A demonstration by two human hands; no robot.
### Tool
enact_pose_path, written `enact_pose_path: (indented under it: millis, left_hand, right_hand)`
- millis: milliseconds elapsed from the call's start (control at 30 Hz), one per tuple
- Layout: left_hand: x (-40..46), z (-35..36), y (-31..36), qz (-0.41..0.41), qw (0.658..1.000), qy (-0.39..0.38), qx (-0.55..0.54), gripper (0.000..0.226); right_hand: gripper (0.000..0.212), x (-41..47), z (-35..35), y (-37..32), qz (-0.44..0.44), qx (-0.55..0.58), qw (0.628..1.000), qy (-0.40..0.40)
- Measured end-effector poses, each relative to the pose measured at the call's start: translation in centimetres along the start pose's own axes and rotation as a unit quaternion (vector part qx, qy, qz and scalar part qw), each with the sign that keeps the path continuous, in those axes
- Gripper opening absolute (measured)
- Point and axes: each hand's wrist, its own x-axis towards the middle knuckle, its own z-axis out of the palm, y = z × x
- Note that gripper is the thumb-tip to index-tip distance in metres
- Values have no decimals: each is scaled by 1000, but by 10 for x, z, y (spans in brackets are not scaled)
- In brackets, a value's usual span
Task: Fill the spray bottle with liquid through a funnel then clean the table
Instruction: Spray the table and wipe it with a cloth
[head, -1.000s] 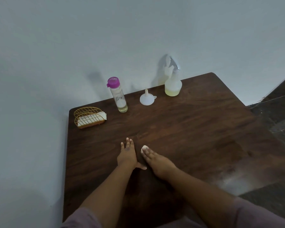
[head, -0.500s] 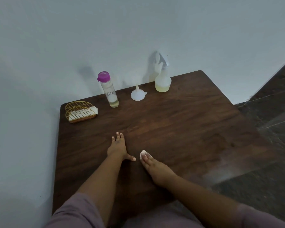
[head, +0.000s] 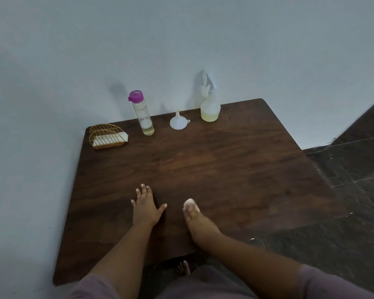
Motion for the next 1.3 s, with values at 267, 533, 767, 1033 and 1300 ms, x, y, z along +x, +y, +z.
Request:
enact_pose_path:
  millis: [267,533,767,1033,1300]
  left_hand:
    - [-52,30,26,37,999,-6,2,100]
    - [-76,45,47,-118,992,-24,-34,91]
    - [-83,46,42,-113,992,-48,-17,91]
    - [-112,50,53,-124,991,-24,-46,95]
    - [-119,51,63,-63,998,-2,-25,87]
  right_hand:
    - [49,-6,-52,95,195,-67,974,-89]
    - [54,-46,-19,27,-29,-131,977,-164]
    - [45,-43,-64,104,136,-93,985,-44]
    - [29,-59,-55,60,-35,-121,987,-101]
    - [27,-14,-88,114,117,-121,984,-60]
